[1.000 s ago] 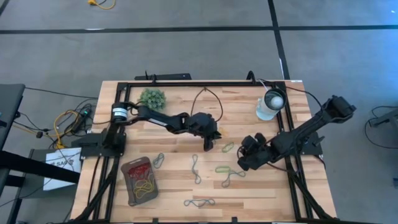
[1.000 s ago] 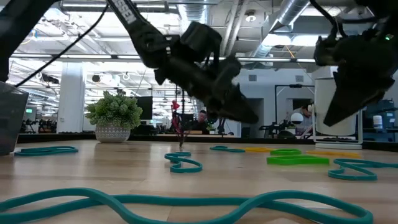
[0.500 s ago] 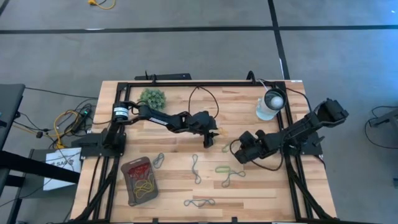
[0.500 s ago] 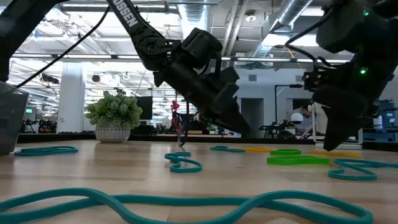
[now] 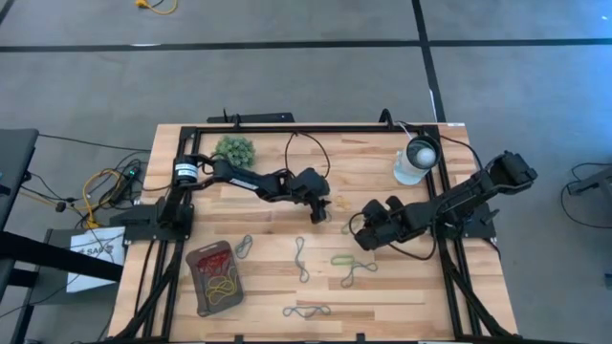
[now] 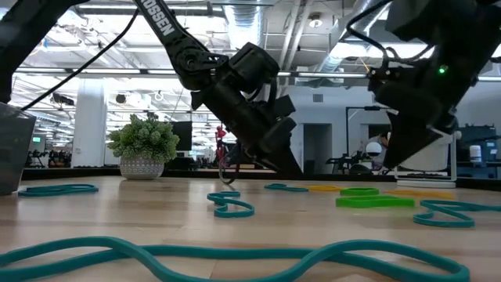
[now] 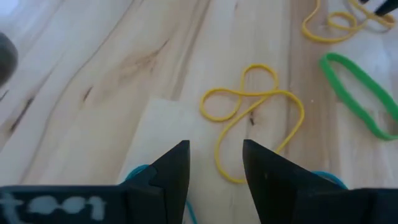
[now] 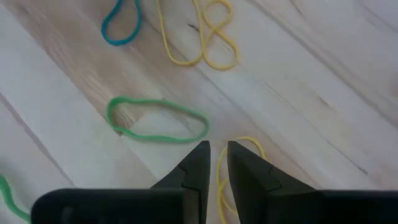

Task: Pick and place items into bin
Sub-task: Put the yellow rubber band into the black bin

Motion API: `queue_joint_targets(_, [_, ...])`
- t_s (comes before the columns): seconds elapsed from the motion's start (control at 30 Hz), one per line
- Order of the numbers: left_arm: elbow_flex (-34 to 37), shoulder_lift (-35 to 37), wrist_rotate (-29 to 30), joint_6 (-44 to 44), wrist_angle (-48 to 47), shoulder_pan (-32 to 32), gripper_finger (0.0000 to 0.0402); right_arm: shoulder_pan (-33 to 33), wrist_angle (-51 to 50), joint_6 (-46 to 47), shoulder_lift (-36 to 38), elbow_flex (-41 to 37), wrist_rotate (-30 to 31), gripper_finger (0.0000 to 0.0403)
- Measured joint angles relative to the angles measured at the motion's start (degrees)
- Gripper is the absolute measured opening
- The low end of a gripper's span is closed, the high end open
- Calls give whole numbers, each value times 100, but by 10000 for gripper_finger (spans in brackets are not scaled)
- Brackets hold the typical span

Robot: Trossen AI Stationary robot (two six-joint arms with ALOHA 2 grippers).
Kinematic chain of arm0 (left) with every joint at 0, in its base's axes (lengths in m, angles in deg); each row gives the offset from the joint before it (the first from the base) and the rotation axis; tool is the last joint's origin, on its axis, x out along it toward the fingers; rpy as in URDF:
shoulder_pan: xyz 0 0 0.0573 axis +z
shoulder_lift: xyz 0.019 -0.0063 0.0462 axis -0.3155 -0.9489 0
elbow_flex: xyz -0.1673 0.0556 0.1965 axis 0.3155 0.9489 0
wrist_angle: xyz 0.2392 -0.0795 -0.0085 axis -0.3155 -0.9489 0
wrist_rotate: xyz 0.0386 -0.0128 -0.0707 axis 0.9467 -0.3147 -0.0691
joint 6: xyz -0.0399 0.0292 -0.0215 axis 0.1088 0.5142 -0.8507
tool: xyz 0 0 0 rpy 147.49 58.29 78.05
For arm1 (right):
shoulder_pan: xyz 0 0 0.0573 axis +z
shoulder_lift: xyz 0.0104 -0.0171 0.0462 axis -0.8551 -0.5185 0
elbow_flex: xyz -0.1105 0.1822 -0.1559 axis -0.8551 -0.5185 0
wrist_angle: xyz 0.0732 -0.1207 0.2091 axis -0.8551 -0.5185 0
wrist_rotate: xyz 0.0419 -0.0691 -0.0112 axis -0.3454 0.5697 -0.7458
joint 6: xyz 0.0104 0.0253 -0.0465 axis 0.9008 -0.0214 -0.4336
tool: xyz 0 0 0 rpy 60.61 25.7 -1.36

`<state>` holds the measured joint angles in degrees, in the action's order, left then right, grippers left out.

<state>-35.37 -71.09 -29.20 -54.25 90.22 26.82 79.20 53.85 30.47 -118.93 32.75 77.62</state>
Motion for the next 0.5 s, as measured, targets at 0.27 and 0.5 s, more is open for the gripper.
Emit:
queue_joint_targets(0.27, [-78, -306, 20, -121, 80, -20, 138, 17, 43, -193, 0, 81, 26, 51])
queue_joint_targets(0.5, [-371, -789, 224, -297, 202, -27, 133, 17, 5, -204, -2, 81, 35, 51])
